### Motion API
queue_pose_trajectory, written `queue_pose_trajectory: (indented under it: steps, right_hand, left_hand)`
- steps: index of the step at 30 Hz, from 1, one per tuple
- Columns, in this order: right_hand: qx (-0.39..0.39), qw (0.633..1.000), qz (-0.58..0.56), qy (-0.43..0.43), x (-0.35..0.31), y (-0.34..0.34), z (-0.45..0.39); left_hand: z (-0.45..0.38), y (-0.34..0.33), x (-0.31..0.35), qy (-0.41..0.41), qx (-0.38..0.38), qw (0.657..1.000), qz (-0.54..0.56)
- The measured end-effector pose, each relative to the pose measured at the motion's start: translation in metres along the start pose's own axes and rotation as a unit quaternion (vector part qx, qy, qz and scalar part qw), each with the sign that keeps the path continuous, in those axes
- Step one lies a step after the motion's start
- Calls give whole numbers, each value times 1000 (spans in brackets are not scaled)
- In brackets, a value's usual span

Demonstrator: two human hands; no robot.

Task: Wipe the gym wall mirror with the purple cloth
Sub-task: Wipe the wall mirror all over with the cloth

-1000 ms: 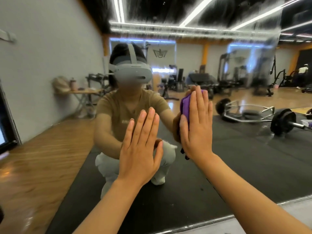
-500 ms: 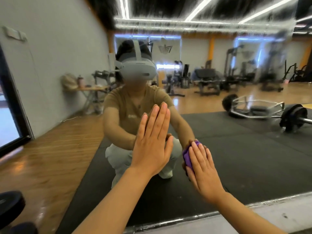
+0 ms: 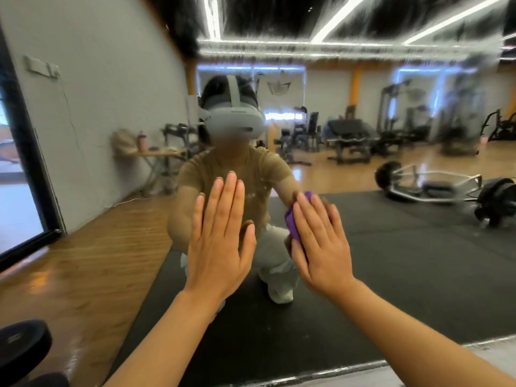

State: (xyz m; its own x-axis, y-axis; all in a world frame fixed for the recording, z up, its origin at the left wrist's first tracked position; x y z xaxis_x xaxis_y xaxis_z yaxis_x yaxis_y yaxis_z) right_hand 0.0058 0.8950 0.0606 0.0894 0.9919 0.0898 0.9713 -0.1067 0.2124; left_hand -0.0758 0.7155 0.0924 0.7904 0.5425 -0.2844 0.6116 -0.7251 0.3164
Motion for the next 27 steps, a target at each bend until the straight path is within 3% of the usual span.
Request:
queue_pose_trajectory:
  steps: [5, 11, 20, 24, 27]
  right_hand:
    - [-95, 984, 70, 133, 4, -9, 78]
    - [-145, 958, 83, 232, 18, 0, 61]
    - [-10, 996, 10, 89, -18, 10, -94]
    - [23, 999, 3, 43, -28, 3, -97]
    - [-50, 989, 24, 139, -36, -10, -43]
  left_hand:
    - [3, -4, -2, -15, -15, 1000, -17]
    - [4, -2, -4, -22, -32, 999, -8]
    - [13, 11, -25, -19, -27, 999, -39]
    - [23, 13, -39, -40, -25, 997, -58]
    - [25, 10, -40, -40, -21, 997, -59]
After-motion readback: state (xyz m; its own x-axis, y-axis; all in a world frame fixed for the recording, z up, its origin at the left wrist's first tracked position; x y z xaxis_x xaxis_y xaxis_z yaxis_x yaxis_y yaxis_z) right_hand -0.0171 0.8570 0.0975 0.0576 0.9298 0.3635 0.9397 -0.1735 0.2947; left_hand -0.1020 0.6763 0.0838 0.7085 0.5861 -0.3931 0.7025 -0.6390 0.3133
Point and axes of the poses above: each hand's wrist, its own z-axis away from the middle knuckle, its own y-axis out of the back of the hand, x = y × z, the point moved 2 cm from there along -z, towards the middle knuckle, and after that the axes turned 11 degrees about -y, right-handed, at the moved point
